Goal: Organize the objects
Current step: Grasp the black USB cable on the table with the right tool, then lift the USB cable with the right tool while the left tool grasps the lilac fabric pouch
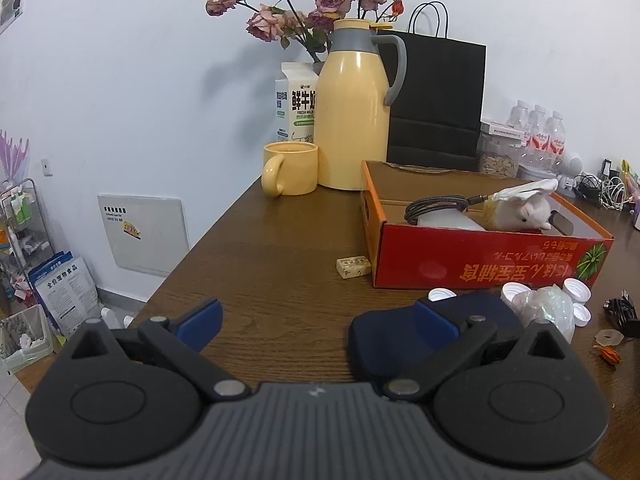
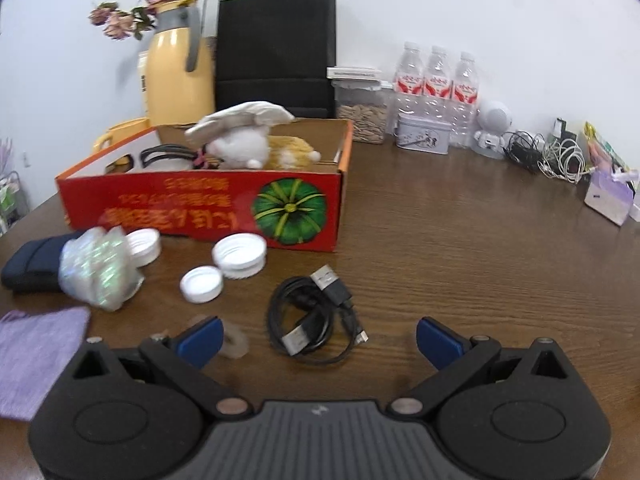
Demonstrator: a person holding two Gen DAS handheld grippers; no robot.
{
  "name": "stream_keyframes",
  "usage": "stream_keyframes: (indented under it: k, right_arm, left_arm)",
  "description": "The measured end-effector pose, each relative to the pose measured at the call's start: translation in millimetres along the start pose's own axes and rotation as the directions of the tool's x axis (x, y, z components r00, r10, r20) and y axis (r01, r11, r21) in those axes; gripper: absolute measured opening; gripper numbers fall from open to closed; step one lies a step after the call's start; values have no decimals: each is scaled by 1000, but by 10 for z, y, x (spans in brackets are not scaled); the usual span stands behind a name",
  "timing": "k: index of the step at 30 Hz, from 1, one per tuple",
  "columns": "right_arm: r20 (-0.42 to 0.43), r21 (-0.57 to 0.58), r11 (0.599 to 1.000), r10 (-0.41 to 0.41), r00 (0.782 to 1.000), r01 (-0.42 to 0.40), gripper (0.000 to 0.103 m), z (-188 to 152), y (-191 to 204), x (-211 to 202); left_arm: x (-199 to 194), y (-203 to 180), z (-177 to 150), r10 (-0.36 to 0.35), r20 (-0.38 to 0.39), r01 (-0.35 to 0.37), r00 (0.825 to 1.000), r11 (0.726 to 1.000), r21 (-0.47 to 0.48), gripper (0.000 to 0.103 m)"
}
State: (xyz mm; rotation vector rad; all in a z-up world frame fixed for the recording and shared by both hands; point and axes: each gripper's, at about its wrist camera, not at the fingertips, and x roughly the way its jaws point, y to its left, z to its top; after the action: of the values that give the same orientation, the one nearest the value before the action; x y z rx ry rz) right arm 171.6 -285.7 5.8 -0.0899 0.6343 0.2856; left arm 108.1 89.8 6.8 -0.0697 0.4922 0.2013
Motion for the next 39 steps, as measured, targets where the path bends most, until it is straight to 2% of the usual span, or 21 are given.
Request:
stream_keyframes:
  k: [2, 4, 9, 12, 14, 17, 20, 21, 23, 25, 29, 31, 34, 39]
  right_arm:
    - [-7, 9, 1000, -1, 1000, 1, 100, 36, -28, 79]
    - [-12, 15, 1000, 3, 1000, -2, 91, 65, -45, 157]
    - [-10, 35, 999, 19, 1000, -18, 87, 65, -65, 228]
    - [31, 54, 998, 16, 999, -18, 87, 55, -102, 157]
    - [51, 71, 997, 15, 999, -19, 82, 49, -138, 129]
    - [62, 99, 995, 28, 998, -34, 69, 66, -196, 135]
    - [63, 112, 991, 68, 996, -75, 52, 96, -208, 174]
    - [64, 116, 990, 79, 995, -86, 43, 106, -212, 188]
    - [70, 121, 988, 87, 994, -95, 39, 105, -209, 184]
    - [87, 127, 987, 88, 992, -98, 30, 98, -219, 152]
    - [102, 142, 984, 93, 990, -107, 30, 71, -242, 111]
    - [103, 141, 984, 92, 990, -106, 25, 53, -238, 92]
    - [118, 136, 985, 92, 989, -108, 25, 38, -234, 52]
    - [178, 154, 984, 63, 982, -91, 25, 1, -259, -63]
  left_arm:
    - [3, 3, -1, 1, 0, -1, 1000, 1000, -2, 103]
    - [11, 1, -2, 2, -1, -2, 1000, 1000, -3, 103]
    - [41, 3, 1, 4, -4, -4, 1000, 1000, -2, 103]
    - [45, -6, -1, 1, -3, -1, 1000, 1000, -5, 103]
    - [42, -15, -7, -1, 0, 1, 1000, 1000, -3, 103]
    - [46, -33, -11, -4, 1, 4, 1000, 1000, 2, 103]
    - [61, -39, -11, -2, -1, 2, 1000, 1000, 1, 103]
    - [63, -40, -14, -1, -2, 1, 1000, 1000, 0, 103]
    - [63, -41, -24, 0, -4, 0, 1000, 1000, -3, 103]
    - [64, -38, -34, 3, -6, -3, 1000, 1000, -5, 103]
    - [55, -37, -50, 7, -9, -7, 1000, 1000, -8, 103]
    - [56, -37, -52, 8, -10, -8, 1000, 1000, -9, 103]
    - [70, -34, -58, 11, -15, -11, 1000, 1000, -11, 103]
    - [69, -50, -82, 5, -19, -5, 1000, 1000, -15, 103]
